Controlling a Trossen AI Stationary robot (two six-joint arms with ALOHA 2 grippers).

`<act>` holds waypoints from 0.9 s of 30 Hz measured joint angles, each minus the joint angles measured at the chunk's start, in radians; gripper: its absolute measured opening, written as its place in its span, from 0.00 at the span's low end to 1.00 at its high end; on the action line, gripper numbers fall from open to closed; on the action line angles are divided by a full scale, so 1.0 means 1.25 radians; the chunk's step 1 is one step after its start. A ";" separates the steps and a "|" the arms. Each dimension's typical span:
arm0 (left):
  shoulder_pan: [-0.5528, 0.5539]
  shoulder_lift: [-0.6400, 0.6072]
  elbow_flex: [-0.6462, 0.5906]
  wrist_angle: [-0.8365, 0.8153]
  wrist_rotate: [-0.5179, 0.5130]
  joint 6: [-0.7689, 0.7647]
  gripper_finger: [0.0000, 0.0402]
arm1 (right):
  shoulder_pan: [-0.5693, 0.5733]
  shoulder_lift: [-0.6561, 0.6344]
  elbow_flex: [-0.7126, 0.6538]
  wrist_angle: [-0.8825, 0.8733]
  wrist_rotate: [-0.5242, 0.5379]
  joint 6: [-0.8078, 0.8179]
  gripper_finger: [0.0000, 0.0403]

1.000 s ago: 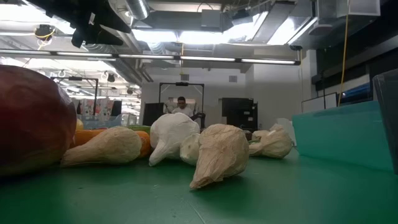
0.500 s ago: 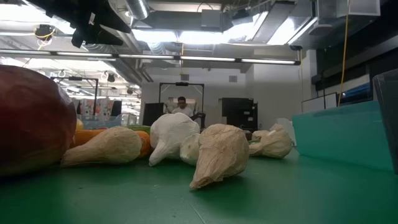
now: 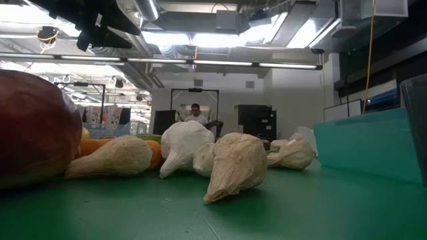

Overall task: Sort produce into baskets
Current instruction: Put the lemon into the right black bin

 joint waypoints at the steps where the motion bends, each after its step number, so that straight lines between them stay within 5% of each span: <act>1: 0.000 0.000 0.000 0.000 0.009 -0.006 0.61 | -0.022 -0.010 0.000 0.001 0.030 -0.042 0.68; 8: -0.039 0.010 0.000 -0.095 0.240 0.001 0.61 | -0.128 -0.035 0.000 0.015 0.072 -0.228 0.68; 15: -0.144 0.120 0.000 -0.166 0.305 -0.094 0.61 | -0.142 -0.035 0.000 0.015 0.057 -0.294 0.68; 27: -0.332 0.405 0.007 -0.073 0.311 -0.015 0.61 | -0.141 -0.035 0.000 0.015 0.064 -0.300 0.68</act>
